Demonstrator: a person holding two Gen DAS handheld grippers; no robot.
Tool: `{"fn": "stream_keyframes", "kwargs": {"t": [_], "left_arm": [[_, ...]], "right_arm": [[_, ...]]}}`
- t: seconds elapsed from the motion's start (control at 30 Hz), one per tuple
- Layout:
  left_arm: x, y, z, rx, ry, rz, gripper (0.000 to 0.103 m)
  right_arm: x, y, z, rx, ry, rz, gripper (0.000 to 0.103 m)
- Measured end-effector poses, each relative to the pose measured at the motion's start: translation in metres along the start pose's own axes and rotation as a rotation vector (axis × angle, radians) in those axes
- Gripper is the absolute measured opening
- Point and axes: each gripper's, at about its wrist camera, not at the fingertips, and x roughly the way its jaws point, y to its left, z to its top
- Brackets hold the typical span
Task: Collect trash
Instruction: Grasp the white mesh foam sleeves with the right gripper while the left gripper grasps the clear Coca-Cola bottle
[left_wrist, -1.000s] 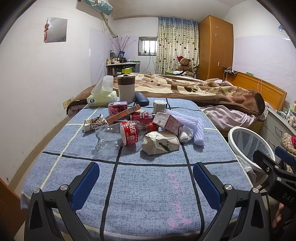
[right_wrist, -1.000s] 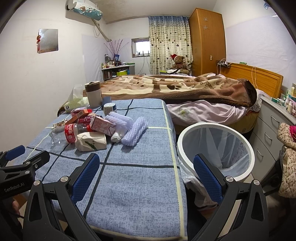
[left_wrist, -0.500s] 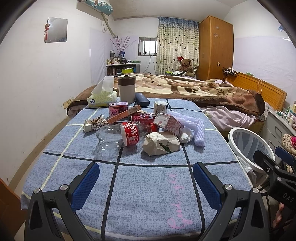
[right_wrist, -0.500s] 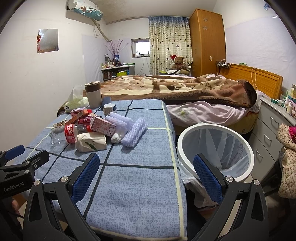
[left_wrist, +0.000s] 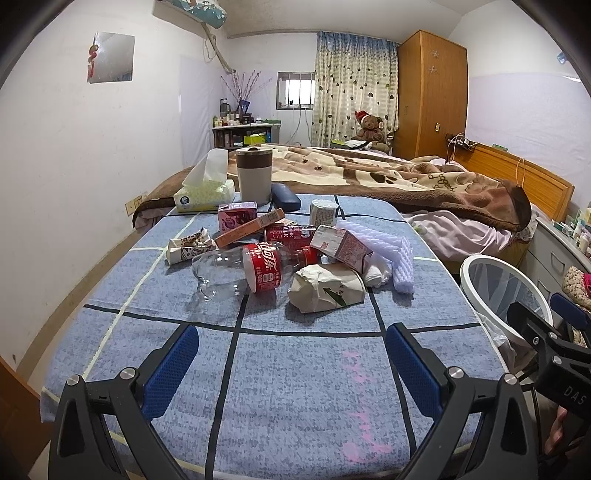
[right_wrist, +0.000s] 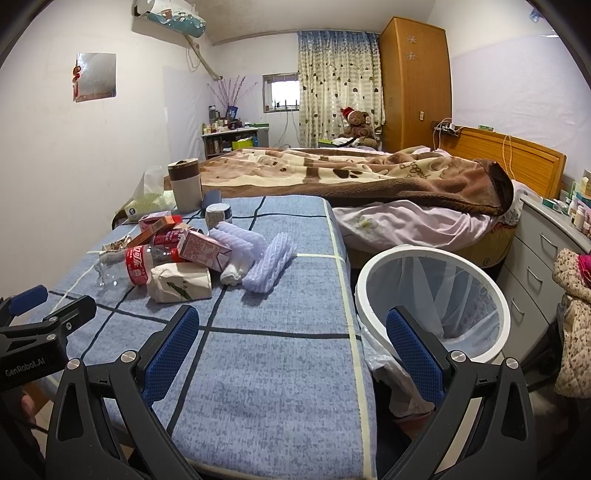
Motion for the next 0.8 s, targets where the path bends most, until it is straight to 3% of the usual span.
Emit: {"fn": "stream_keyframes", "kwargs": {"t": [0.23,0.43,0.67,0.8], "left_arm": [[0.025,0.018,0.005,-0.018,0.047,-0.083,0.103],[0.05,0.039,0.019,0.02,0.055,-0.055,0.099],[0.092,0.056,0.046,0.135,0.08,-0.035,0.095],[0.115,0.055,0.057,0.21,0.105,-0.073,0.095]], "right_arm": [[0.023,0.005,0.006,-0.009,0.02,0.009,0.103],[0.051,0.013,0.013,0.014,0.027,0.039,0.1],[0.084,0.02,0.025,0.028,0.068,0.041,0.08],[0.103,0.024,0.029,0.036,0.116,0.048,0.07]]}}
